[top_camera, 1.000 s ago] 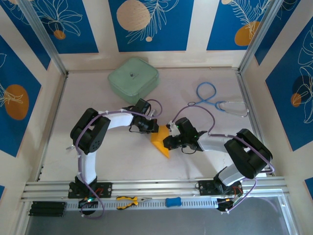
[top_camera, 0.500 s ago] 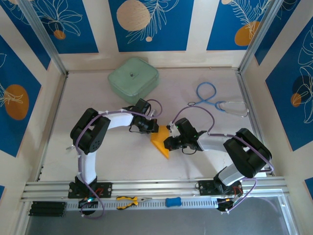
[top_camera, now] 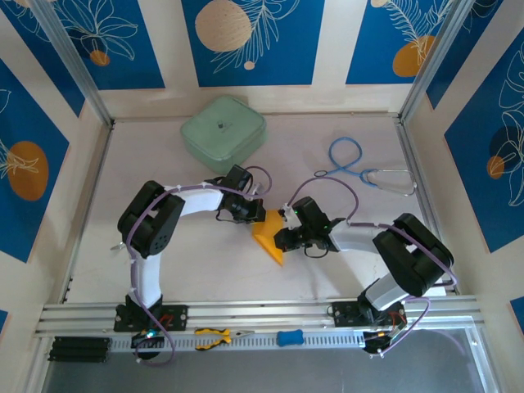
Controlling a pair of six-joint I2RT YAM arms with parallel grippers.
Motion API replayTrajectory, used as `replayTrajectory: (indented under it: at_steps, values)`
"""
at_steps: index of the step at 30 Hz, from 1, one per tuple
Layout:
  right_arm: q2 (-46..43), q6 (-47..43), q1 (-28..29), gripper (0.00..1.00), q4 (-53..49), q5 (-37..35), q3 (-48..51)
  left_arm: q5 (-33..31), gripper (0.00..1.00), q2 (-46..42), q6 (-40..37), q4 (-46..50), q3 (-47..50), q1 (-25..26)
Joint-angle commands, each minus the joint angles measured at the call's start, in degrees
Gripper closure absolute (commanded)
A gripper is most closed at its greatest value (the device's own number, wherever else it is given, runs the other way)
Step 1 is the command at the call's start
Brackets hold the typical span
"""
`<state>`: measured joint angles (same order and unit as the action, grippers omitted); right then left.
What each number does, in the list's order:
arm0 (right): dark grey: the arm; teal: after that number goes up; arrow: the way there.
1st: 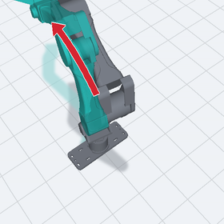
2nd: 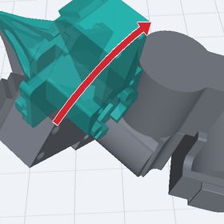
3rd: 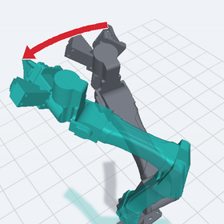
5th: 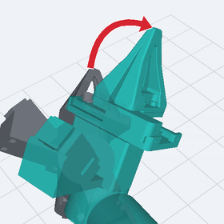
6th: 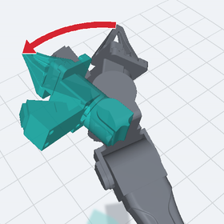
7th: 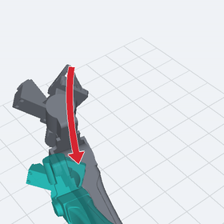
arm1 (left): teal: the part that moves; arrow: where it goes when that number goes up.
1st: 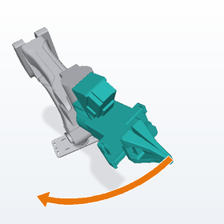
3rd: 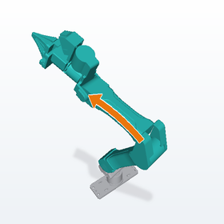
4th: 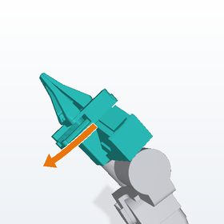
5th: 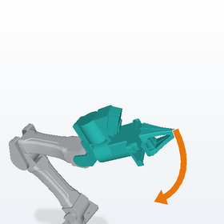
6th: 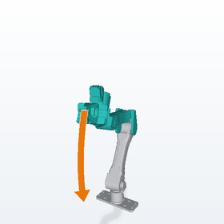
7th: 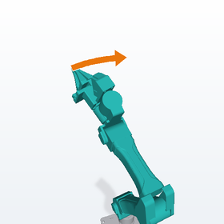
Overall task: Fold a paper plane with a square sheet of paper (pick it up from the middle)
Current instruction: Third fold the triangle at the center of the table.
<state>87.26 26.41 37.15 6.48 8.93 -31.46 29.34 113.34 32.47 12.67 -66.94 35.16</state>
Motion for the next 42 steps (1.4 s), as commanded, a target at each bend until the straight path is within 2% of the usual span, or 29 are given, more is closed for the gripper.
replayTrajectory:
  at_steps: [1,32,42]
  values:
    - [0.67,-0.66,0.3,0.97,-0.9,-0.23,-1.27,-1.71,0.94,-0.31,-0.52,2.76,0.67,0.29]
    - [2.08,0.39,0.82,0.97,-1.87,-1.37,-1.16,-2.37,0.93,-0.86,-0.72,3.48,-0.22,0.26]
    - [-0.78,0.57,1.53,0.98,-2.71,-2.9,-0.75,-2.3,0.94,-1.11,-0.68,3.71,-0.21,0.34]
